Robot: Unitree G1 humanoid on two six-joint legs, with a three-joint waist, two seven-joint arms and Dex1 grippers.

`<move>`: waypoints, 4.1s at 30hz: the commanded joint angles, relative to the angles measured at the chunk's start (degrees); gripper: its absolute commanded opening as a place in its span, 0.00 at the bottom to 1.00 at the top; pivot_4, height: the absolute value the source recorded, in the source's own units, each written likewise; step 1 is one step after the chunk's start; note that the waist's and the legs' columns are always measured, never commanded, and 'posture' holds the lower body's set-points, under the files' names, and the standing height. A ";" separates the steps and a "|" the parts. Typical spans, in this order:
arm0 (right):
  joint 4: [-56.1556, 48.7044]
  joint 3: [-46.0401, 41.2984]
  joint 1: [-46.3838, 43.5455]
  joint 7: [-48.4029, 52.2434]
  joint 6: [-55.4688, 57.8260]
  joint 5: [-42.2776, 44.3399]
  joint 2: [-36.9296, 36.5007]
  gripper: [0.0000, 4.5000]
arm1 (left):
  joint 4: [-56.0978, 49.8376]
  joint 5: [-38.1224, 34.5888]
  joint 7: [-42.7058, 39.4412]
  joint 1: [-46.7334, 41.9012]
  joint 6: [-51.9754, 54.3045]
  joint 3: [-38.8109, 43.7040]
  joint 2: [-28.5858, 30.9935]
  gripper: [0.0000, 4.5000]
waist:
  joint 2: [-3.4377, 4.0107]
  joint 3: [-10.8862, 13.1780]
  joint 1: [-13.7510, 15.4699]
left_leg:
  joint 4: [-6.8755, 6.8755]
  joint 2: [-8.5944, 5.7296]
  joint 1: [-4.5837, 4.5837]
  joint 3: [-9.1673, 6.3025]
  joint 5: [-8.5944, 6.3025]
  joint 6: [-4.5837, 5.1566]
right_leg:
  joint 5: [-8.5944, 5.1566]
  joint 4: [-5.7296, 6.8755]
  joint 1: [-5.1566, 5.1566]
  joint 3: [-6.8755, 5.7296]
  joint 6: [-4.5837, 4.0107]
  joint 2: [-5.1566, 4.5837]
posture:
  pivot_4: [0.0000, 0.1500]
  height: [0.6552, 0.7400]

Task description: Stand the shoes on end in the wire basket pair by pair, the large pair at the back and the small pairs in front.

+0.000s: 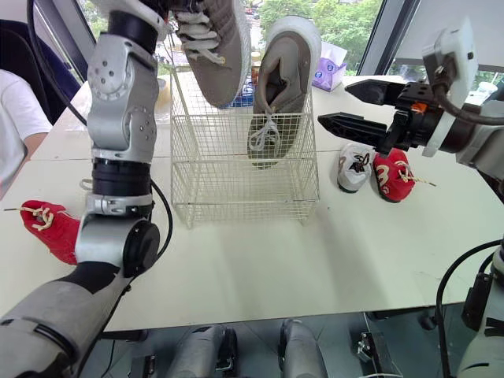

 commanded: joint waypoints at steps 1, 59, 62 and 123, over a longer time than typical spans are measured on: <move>0.92 0.69 -2.40 0.65 -2.43 -0.23 -0.34 1.00 | -6.53 5.42 4.44 4.33 -0.05 -2.48 -0.68 0.01 | 0.02 -0.02 0.02 | 0.02 0.00 0.01 -0.01 0.00 0.00 | 0.00 0.01 0.01 0.00 0.00 0.00 | 1.00 1.00; -1.84 3.38 34.55 -34.83 -30.39 -26.98 35.93 1.00 | -60.94 -70.25 -13.19 62.98 54.93 10.94 31.04 0.99 | 0.56 -0.32 -0.16 | -0.13 0.03 1.00 -0.16 -0.11 0.09 | -0.25 0.01 0.87 0.04 -0.43 0.08 | 1.00 1.00; 2.74 4.17 32.94 -36.72 -33.24 -29.76 37.15 1.00 | -61.59 -69.76 -12.55 62.53 53.77 8.58 32.08 0.99 | 0.58 -0.33 -0.23 | -0.13 0.02 1.00 -0.17 -0.12 0.11 | -0.32 0.01 0.87 0.04 -0.55 0.08 | 1.00 1.00; 11.85 15.64 -22.84 14.10 -43.28 -14.20 12.25 0.27 | -9.79 -95.03 -22.72 19.86 58.91 12.81 52.29 1.00 | 1.10 0.31 -1.41 | -0.94 0.02 1.06 -0.10 0.24 -0.47 | -0.30 -0.18 0.67 0.03 -0.26 0.29 | 1.00 1.00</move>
